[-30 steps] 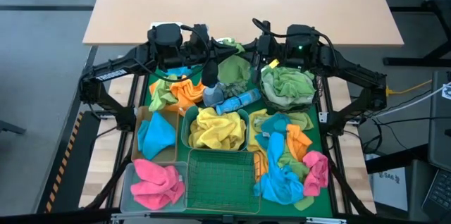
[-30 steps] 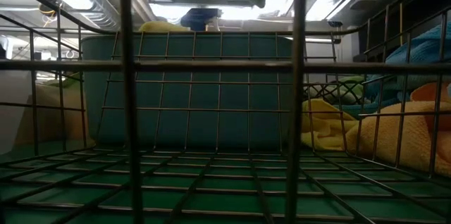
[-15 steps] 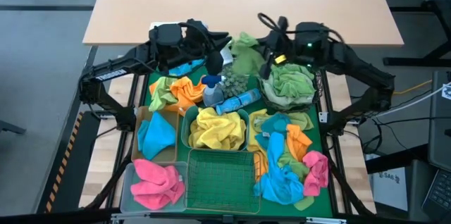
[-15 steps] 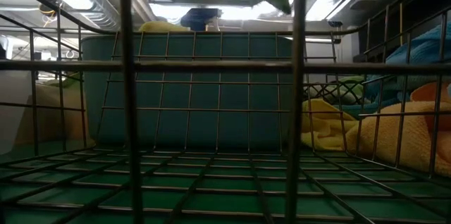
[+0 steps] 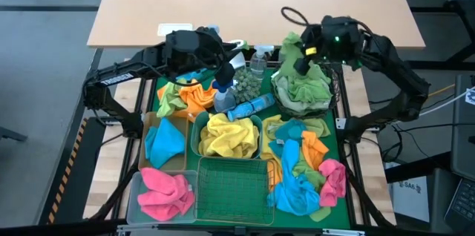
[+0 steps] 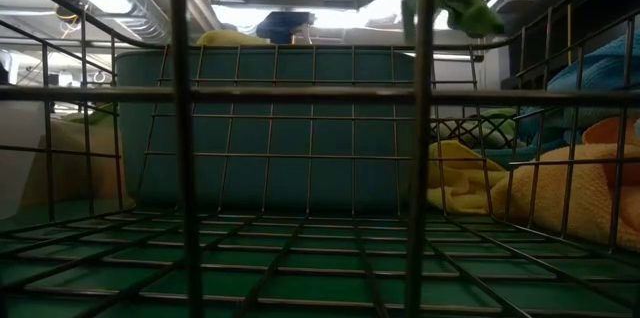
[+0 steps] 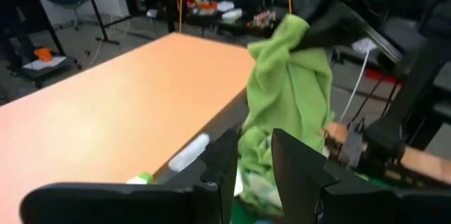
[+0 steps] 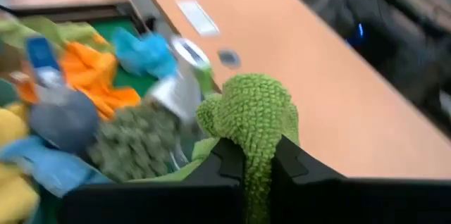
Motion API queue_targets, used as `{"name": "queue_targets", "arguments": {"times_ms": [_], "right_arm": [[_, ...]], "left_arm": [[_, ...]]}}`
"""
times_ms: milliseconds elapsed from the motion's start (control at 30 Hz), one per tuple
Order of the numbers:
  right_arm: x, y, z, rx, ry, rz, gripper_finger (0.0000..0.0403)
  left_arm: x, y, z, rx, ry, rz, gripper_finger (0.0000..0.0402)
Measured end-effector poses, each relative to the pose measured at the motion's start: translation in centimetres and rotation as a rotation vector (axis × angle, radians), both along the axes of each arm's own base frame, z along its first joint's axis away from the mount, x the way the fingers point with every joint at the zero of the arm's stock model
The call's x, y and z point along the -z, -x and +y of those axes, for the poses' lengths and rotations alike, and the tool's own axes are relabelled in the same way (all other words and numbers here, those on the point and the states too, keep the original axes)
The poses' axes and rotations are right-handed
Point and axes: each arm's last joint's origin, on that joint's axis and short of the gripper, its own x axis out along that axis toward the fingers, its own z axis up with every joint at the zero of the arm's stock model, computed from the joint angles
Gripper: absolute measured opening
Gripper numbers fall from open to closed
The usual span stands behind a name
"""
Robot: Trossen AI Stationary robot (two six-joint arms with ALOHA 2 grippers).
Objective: Sort microfiber towel by color & place in baskets
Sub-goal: Put the green microfiber towel into the black wire basket
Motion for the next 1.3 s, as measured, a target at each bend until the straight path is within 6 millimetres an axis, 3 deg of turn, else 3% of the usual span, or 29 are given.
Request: {"name": "queue_targets", "arguments": {"times_ms": [200, 400, 567, 733, 900, 1133, 1300], "right_arm": [[2.6, 0.7, -2.3, 0.065, -0.134, 0.079, 0.0028], [7.7, 0.0, -3.7, 0.092, -0.243, 0.236, 0.003], [11.8, -0.2, -4.2, 0.112, -0.313, 0.361, 0.0031], [14.7, -0.2, -4.2, 0.114, -0.359, 0.451, 0.0032], [16.4, 0.0, -4.1, 0.117, -0.387, 0.504, 0.0033], [17.1, 0.1, -4.1, 0.135, -0.381, 0.54, 0.0036], [17.1, 0.1, -4.1, 0.141, -0.375, 0.542, 0.0089]], "left_arm": [[1.2, 0.6, -0.1, 0.016, -0.017, 0.168, 0.0084], [3.1, 2.0, -0.3, 0.026, 0.015, 0.421, 0.0084], [4.8, 3.8, -0.6, 0.062, 0.127, 0.65, 0.0084], [7.1, 4.7, -0.8, 0.054, 0.234, 0.814, 0.0084], [9.7, 5.0, -0.9, 0.045, 0.269, 0.966, 0.0084], [13.4, 5.2, -0.9, 0.036, 0.297, 1.124, 0.0084], [15.3, 5.8, -1.0, 0.015, 0.325, 1.233, 0.0085]]}}
